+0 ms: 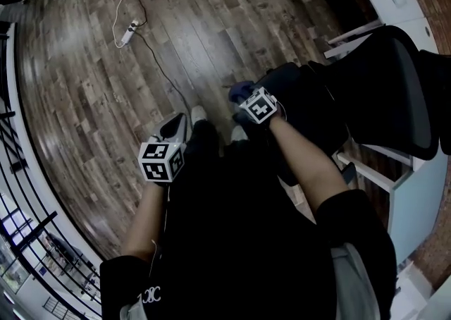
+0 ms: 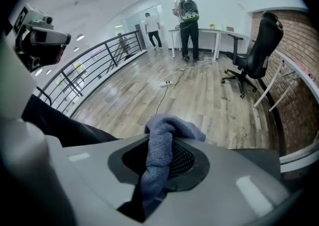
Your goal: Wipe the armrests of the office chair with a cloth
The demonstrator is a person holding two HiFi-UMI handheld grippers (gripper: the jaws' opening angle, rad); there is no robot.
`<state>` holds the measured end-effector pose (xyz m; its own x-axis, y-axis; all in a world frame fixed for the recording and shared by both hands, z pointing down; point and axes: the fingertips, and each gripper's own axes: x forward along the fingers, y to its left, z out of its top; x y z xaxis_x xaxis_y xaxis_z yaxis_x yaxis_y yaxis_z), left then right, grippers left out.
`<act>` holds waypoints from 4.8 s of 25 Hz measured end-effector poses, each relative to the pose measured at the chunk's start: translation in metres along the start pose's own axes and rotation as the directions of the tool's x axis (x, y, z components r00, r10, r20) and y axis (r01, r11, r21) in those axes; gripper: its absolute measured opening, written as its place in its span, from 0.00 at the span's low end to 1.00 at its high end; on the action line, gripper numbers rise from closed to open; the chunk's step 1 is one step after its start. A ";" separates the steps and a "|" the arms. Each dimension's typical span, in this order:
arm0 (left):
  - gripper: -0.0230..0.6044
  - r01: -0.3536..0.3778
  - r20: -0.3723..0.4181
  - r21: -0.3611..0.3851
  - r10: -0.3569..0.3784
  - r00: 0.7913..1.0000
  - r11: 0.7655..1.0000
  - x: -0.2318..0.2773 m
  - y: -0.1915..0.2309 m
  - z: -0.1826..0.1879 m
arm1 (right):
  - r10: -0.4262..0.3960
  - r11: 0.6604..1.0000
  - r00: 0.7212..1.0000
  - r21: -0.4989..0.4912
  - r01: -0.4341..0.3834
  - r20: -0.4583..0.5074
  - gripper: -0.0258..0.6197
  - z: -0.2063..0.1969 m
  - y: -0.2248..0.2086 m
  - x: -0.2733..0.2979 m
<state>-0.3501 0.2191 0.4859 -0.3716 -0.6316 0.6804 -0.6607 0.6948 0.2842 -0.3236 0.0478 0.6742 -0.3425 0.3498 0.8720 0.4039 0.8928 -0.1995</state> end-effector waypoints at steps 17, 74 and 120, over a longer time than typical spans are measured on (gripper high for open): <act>0.05 -0.054 -0.019 -0.008 0.053 0.998 0.999 0.002 0.024 0.006 | -0.322 0.942 0.924 0.031 0.335 -0.208 0.16 -0.005 -0.174 -0.039; 0.05 0.239 -0.262 0.443 -0.130 0.956 0.864 0.121 -0.142 0.025 | -0.185 0.951 0.934 0.296 0.091 0.307 0.16 -0.101 -0.112 -0.022; 0.05 0.367 -0.219 0.277 -0.314 0.924 0.888 0.123 -0.012 0.061 | -0.474 0.701 0.862 0.671 0.244 0.181 0.16 -0.092 -0.075 -0.088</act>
<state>-0.4272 0.1119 0.5252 0.0072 -0.7261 0.6876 -0.9038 0.2894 0.3151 -0.2465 -0.0761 0.6538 -0.6401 -0.0698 0.7651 -0.3694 0.9012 -0.2268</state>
